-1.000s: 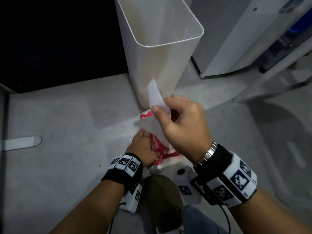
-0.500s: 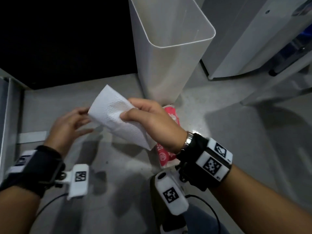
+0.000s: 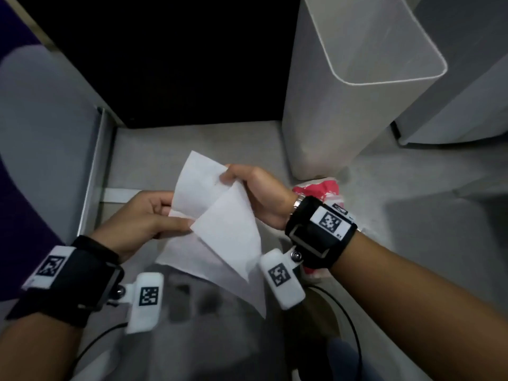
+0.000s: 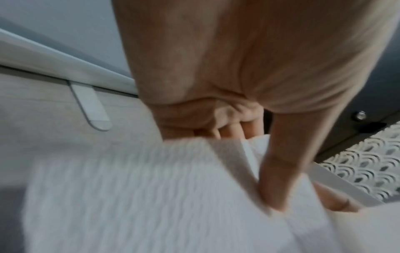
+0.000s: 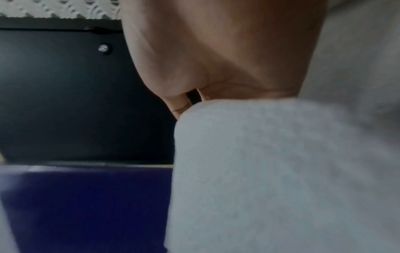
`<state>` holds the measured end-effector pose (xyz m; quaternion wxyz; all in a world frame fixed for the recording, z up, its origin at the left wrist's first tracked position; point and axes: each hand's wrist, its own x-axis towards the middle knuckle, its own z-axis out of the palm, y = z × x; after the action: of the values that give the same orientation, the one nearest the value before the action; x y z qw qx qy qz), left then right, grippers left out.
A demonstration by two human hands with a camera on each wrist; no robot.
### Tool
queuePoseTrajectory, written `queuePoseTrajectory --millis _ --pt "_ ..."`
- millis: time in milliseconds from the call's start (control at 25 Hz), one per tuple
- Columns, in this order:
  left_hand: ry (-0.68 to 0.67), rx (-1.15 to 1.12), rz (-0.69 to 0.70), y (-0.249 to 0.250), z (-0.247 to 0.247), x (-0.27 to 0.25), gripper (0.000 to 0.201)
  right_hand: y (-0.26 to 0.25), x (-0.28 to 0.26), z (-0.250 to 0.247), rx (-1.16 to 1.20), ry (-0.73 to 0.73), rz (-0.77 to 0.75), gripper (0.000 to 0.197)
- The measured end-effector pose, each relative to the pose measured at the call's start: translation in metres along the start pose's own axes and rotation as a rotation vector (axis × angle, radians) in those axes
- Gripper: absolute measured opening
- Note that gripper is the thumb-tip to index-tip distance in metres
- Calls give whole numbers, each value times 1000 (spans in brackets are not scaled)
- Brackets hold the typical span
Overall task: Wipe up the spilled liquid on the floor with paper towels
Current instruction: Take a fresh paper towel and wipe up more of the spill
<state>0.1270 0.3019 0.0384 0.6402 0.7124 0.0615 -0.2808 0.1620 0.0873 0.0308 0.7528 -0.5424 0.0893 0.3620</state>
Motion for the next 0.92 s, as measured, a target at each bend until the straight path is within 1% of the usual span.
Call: queuePoseTrajectory --millis 40,80,120,160,200,240,280,320,360,400,440,520,560,640,800,880,920 --pt "69 -48 -41 -6 -4 1 52 4 6 -6 83 -12 34 31" --pt "141 -86 -78 -11 -7 0 36 7 9 -12 152 -24 72 45" --pt "210 -109 -109 -15 -10 -1 26 13 12 -18 202 -39 104 60" --pt "269 -129 -132 -20 -14 -3 23 20 13 -23 225 -57 127 74" --pt "320 -150 -144 -26 -18 -4 21 28 14 -26 242 -86 146 82" --pt "364 -173 -150 -30 -20 -5 20 36 14 -26 241 -118 155 86" --pt "397 -194 -156 -33 -21 -5 19 44 13 -26 232 -163 154 83" --pt "427 -217 -159 -35 -23 -6 20 51 14 -24 187 -196 137 76" --pt "450 -238 -157 -37 -25 -6 21 57 16 -20 120 -196 117 68" --pt "465 -262 -155 -38 -26 -6 21 61 18 -18 49 -147 99 62" --pt "479 -279 -156 -40 -28 -6 22 63 20 -16 1 -43 81 54" --pt "484 -288 -147 -43 -33 -5 25 65 27 -18 -1 171 68 35" --pt "473 -285 -141 -44 -35 -5 28 65 28 -20 30 218 66 28" --pt "458 -285 -127 -46 -37 -5 29 63 29 -25 70 243 68 26" --pt "435 -359 -60 -43 -37 -2 28 61 26 -31 81 225 37 33" --pt "397 -443 -33 -40 -40 -3 32 61 26 -37 158 239 45 31" --pt "383 -439 -35 -39 -40 -4 35 59 25 -38 201 245 61 31"
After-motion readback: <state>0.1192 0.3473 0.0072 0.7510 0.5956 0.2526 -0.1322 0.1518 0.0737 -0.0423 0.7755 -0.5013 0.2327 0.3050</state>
